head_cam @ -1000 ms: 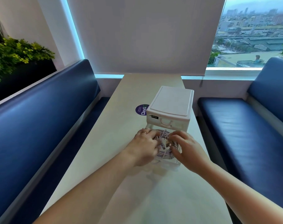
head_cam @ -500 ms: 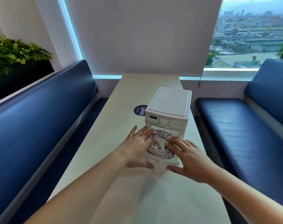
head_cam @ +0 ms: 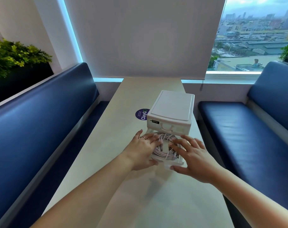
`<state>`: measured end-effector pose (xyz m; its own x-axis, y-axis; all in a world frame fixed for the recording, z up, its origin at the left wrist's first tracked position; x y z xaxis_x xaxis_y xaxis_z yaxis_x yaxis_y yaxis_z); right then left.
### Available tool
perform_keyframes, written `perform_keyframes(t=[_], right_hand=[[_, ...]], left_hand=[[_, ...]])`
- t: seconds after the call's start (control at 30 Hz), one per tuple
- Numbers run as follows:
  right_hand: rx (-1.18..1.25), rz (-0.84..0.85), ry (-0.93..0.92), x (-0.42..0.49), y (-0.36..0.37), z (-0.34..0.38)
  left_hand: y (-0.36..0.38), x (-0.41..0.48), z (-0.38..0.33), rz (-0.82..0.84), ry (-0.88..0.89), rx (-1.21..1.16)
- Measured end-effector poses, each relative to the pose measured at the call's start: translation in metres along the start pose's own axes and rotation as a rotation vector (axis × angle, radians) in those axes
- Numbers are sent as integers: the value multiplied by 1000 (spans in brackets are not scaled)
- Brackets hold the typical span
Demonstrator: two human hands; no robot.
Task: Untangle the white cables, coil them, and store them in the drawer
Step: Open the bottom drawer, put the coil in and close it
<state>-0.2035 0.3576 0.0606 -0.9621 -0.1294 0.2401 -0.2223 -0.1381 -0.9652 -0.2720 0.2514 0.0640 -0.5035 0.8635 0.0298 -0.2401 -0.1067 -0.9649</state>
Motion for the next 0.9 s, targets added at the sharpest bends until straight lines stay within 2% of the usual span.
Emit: perform_keyframes(t=[0.27,0.4,0.57,0.8,0.9], right_hand=[[-73,-124,49,5,-15,-8],[-4,-200,178,13,-31,-24],[9,-122,227,26,-25,-38],[65,-153,230,29,-23,-41],[69,-181,227,29,-23,-42]], left_hand=[[2,14,2,-80,-92,62],[-9,19,7,-283,-169,-6],[-24,20,25,-437,-292,-113],[-23,25,37,-400,-328,-74],[-15,35,34,-307,-273,-63]])
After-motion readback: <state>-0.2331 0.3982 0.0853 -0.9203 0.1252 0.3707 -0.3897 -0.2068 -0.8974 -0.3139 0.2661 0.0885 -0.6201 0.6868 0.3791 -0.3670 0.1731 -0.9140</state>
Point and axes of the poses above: each hand's wrist, its own x-axis towards the middle knuckle, its own y-axis out of the palm, z = x × y, the point moved 10 cm from there along x, towards the middle knuckle, and after that the axes turned 8 degrees about x, right-handed, at the moved point
